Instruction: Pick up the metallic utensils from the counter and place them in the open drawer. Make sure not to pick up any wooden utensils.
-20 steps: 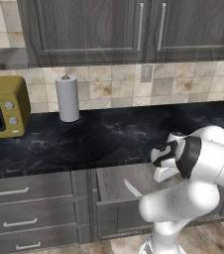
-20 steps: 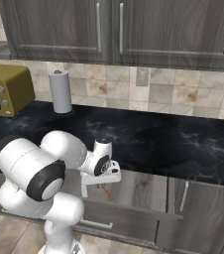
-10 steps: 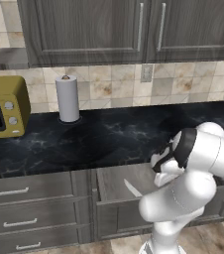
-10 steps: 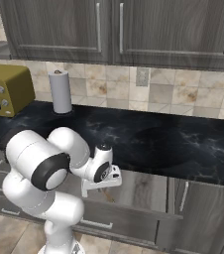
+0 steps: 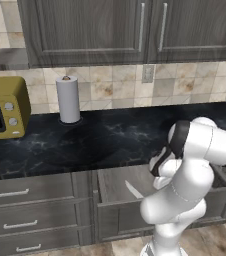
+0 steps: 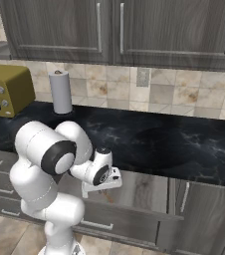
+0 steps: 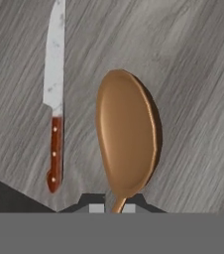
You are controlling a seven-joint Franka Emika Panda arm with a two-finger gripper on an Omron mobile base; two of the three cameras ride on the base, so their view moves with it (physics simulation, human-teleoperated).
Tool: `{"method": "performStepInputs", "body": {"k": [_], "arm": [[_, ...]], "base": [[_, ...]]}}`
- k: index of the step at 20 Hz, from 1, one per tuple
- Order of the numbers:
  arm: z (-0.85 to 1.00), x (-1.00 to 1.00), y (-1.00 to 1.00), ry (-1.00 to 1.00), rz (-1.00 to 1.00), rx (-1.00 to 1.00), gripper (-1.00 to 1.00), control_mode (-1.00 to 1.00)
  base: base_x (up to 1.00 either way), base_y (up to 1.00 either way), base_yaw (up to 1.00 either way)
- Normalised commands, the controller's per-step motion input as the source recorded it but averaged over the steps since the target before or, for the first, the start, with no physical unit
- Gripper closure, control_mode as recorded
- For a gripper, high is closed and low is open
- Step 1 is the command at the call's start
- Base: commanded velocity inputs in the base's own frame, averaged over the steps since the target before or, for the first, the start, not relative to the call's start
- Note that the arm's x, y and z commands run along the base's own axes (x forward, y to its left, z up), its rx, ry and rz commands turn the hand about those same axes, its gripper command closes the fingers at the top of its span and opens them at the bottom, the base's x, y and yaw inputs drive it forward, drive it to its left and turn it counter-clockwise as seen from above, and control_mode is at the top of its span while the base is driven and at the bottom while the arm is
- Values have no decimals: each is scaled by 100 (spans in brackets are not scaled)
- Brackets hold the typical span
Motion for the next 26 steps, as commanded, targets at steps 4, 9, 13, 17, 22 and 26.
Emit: {"method": "performStepInputs", "body": {"k": [4,9,13,17,22,26], "arm": [[-6,24,0,0,-1,0,100,-100],[-28,4,0,0,-3,0,100,-100],[-45,5,0,0,-2,0,100,-100],[-36,2,0,0,-1,0,100,-100],[0,1,0,0,0,0,100,-100],[0,0,0,0,0,0,100,-100]], "base": [[0,0,0],[0,0,0],[0,0,0],[0,0,0],[0,0,0],[0,0,0]]}}
